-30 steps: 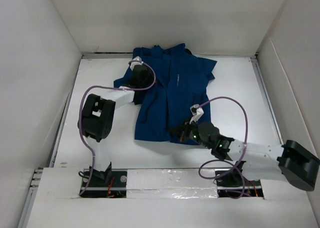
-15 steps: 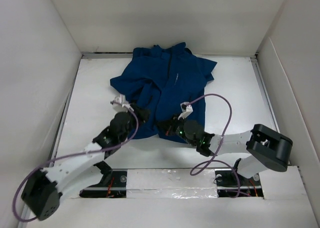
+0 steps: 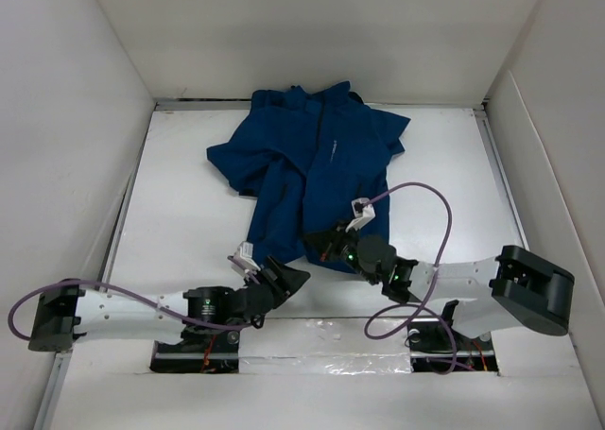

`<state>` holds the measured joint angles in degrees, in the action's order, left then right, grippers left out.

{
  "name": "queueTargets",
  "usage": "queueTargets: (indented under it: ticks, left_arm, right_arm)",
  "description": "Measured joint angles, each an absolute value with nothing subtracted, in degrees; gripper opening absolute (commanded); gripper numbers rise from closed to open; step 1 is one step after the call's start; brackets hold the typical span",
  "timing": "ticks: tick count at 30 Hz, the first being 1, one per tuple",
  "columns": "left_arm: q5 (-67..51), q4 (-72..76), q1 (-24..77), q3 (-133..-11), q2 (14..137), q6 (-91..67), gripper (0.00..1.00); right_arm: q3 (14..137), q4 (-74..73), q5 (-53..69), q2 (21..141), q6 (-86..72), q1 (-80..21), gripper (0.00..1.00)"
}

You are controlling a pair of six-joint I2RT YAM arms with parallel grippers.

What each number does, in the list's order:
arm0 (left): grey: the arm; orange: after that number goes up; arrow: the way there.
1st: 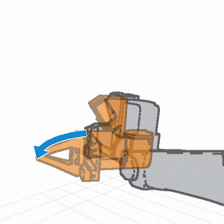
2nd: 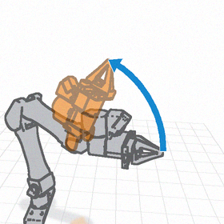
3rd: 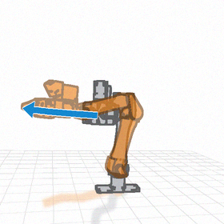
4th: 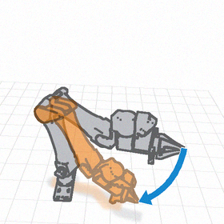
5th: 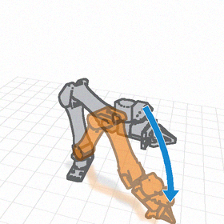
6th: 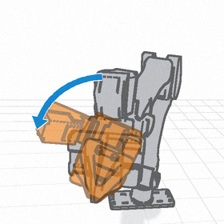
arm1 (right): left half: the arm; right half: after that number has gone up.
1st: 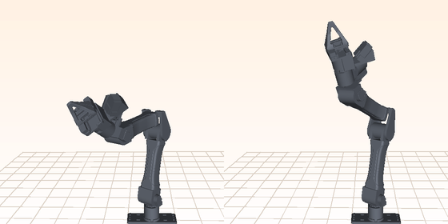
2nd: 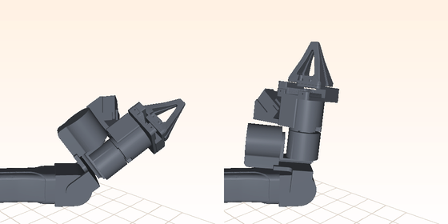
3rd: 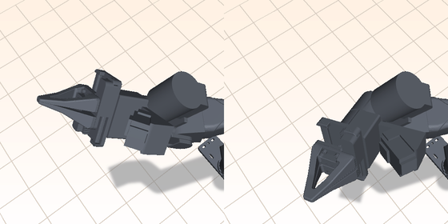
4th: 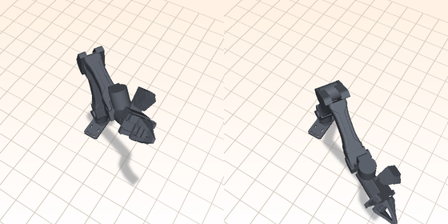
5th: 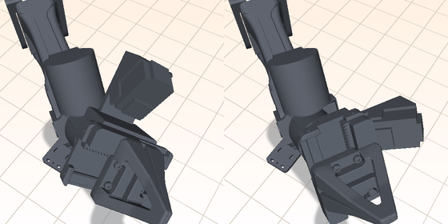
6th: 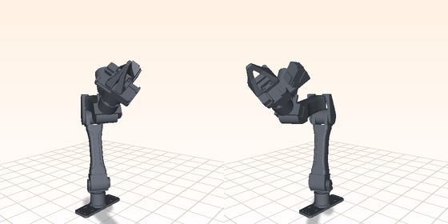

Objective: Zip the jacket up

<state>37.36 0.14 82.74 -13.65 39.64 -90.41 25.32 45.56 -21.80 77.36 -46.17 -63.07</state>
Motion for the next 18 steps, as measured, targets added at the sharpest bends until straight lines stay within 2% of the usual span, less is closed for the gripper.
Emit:
queueTargets:
  ticks: [7, 18]
  left_arm:
    - [46.2, 4.0, 83.5, -13.7, 42.9, -93.7, 0.62]
    - [53.1, 22.6, 83.5, -10.4, 47.1, -86.5, 0.6]
  right_arm:
    - [24.1, 43.6, -22.1, 73.7, -46.3, -63.7, 0.0]
    - [21.5, 41.9, -22.0, 72.2, -47.5, -64.2, 0.0]
